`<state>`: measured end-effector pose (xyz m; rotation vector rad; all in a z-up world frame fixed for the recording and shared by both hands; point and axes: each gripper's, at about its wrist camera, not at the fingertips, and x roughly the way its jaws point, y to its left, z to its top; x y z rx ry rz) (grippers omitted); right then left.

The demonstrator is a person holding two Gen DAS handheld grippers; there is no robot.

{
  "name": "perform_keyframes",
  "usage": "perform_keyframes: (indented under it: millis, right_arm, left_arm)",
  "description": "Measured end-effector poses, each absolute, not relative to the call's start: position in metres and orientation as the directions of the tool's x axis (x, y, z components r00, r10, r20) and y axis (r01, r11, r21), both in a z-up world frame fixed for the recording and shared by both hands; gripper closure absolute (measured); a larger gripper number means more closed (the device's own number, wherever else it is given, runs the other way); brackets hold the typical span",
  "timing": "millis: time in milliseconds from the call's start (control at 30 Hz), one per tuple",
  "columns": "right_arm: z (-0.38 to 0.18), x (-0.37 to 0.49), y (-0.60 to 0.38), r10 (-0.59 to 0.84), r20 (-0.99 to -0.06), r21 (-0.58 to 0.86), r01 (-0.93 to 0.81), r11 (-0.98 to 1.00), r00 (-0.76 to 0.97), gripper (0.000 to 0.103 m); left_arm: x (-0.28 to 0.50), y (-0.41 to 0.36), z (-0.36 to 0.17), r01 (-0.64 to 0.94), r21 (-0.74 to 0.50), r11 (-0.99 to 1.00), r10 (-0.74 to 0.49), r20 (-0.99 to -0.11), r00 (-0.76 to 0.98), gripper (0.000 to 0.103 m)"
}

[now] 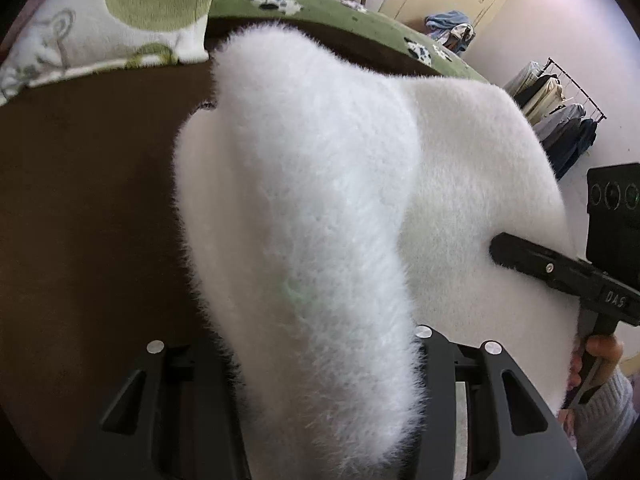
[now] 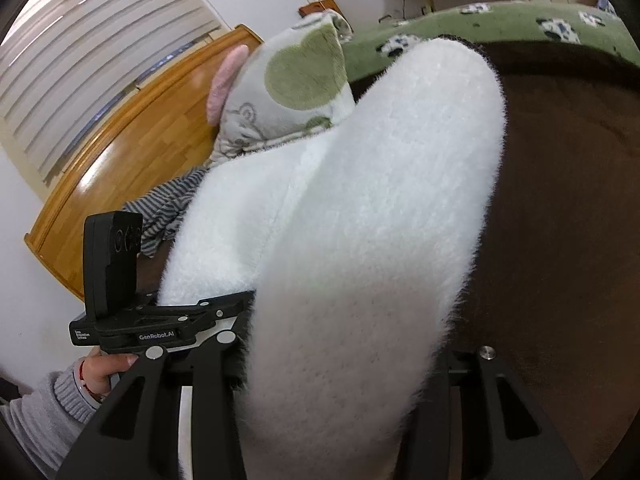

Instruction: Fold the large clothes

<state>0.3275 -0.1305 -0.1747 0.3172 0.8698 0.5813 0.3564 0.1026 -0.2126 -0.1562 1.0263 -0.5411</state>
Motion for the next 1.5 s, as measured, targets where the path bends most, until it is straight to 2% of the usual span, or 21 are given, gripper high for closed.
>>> perform_keyframes:
  millis: [267,500,800,1067,1300,1500]
  right_arm:
    - [-0.100,0.291,-0.141,0.615,-0.568,0.479,-0.388,0.788,0.547,0.061]
    - [-0.052,0.259,-0.144,0.604,-0.559,0.450,-0.404,0.797,0.568,0.061]
    - [-0.041,0.232,-0.155,0.598,-0.573,0.451,-0.393,0.801,0.561,0.061]
    - [-0.031,0.212,-0.194,0.589,-0.536,0.472,-0.364,0.803,0.606,0.061]
    - [-0.022,0.187,-0.264,0.539,-0.525,0.470,-0.304,0.829,0.658,0.061]
    - [-0.019,0.150,-0.345,0.446,-0.539,0.454,-0.200,0.868,0.715,0.061]
  left_arm:
    - [0.327,0.100,-0.140,0.376,-0.346,0.860,-0.496,-0.739,0.455,0.058]
    - [0.295,0.102,-0.080,0.359,-0.319,0.877,-0.468,-0.733,0.494,0.058]
    - [0.265,0.087,-0.071,0.354,-0.323,0.878,-0.469,-0.734,0.491,0.058]
    - [0.261,0.062,-0.053,0.382,-0.290,0.877,-0.459,-0.742,0.489,0.058]
    - [0.258,0.007,-0.038,0.458,-0.269,0.847,-0.487,-0.738,0.468,0.058]
    - [0.249,-0.076,-0.037,0.555,-0.283,0.782,-0.551,-0.731,0.403,0.058]
